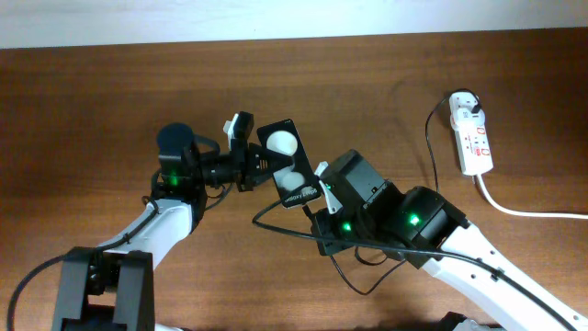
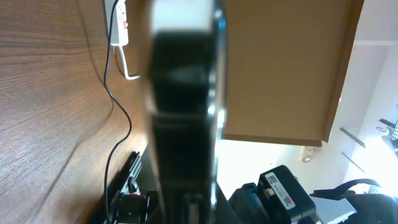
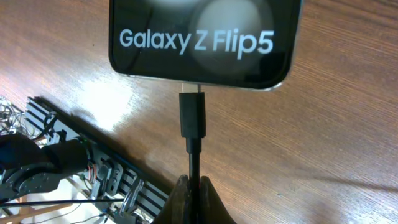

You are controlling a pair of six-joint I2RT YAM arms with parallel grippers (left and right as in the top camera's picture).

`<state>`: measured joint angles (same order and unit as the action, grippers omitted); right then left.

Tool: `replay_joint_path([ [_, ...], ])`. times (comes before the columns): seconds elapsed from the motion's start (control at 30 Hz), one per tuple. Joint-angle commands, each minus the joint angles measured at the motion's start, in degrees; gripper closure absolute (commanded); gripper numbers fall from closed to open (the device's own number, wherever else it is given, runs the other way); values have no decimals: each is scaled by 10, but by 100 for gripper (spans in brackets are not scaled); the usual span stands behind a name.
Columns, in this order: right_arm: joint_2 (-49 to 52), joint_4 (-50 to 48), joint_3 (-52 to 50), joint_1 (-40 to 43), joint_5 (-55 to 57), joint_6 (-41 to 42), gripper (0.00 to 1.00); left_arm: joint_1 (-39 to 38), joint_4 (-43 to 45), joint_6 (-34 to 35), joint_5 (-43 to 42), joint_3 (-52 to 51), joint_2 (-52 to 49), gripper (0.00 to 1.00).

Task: Plug charger to phone and switch on socket
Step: 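Align the USB-C plug under the phone and push it into the port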

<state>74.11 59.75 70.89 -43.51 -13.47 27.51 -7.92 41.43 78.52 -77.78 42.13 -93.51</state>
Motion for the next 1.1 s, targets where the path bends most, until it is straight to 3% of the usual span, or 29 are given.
replay_joint_path([
  [0.0,-1,2,-5,-4,-9,4,96,2,5,-24,-2,13,3,100],
  [0.13,-2,6,-5,-4,-9,4,96,2,5,-49,-3,13,3,100],
  [1.07,-8,0,-5,-4,-9,4,96,2,-3,-49,4,13,3,100],
])
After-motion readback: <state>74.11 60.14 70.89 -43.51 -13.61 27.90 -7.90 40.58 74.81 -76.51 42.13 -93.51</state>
